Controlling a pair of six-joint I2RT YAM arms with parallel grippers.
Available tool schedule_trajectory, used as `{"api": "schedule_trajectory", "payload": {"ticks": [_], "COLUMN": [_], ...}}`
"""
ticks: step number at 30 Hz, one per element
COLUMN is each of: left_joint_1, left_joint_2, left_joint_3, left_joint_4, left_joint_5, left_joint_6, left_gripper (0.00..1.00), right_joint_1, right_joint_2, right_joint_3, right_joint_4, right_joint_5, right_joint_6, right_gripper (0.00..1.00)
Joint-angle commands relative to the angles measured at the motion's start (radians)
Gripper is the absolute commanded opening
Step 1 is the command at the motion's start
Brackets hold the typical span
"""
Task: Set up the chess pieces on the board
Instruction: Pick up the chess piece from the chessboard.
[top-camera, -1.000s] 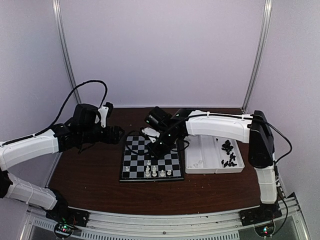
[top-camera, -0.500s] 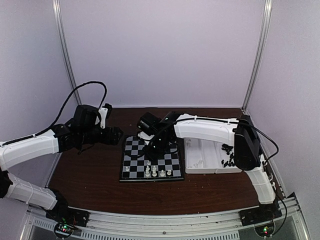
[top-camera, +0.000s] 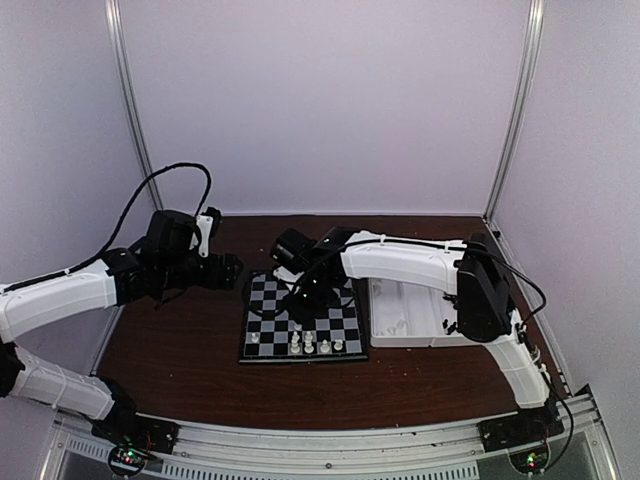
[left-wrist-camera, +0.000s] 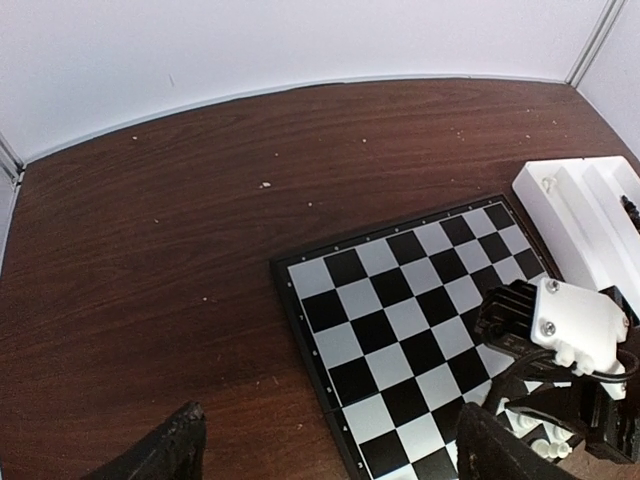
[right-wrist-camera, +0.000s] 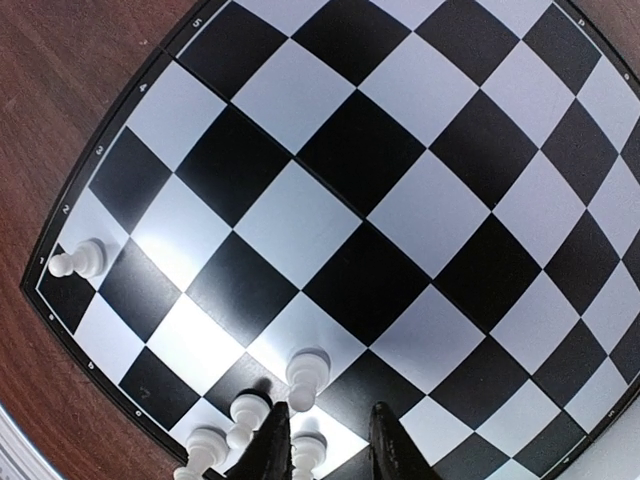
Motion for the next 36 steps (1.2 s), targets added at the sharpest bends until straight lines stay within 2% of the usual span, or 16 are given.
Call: {"api": "schedule_trajectory", "payload": {"ticks": [1,18,22,25,31,36], "left_joint_1": [0.012,0.020,0.020,0.020,0.020,0.020], "left_joint_2": [-0.040,-0.049,-0.051,-0.049,-0.045,-0.045], "left_joint_3": [-0.008,-0.010,-0.009,-0.009,-0.005,-0.007], "left_joint_4": [0.006,-0.003,-0.004,-0.004,-0.003,-0.002], "left_joint_5": [-0.053,-0.051,-0.049,-0.047,-0.041,-0.038], "left_joint_6": [-0.018,-0.021,-0.025,-0.027,-0.030,-0.031], "left_gripper": [0.87,0.87,0.87,0.87,0.87,0.87], "right_joint_1": [0.004,0.005,0.006,0.006,0.005,-0.005], "right_joint_2": [0.021,0.056,0.057,0.050,0.003,-0.078], "right_joint_3": [0.026,0.056,0.056,0.055,0.031,-0.058], "right_joint_4": [-0.006,-0.021,-0.021,-0.022,-0.031,-0.018], "right_joint_5": [0.005,-0.003,-0.004,0.005,0.058,0.087], "right_joint_6": [0.007,-0.004,-0.005,-0.006,-0.014,-0.017], "right_gripper": [0.28,0.24,0.16,0.06,0.05,0.05]}}
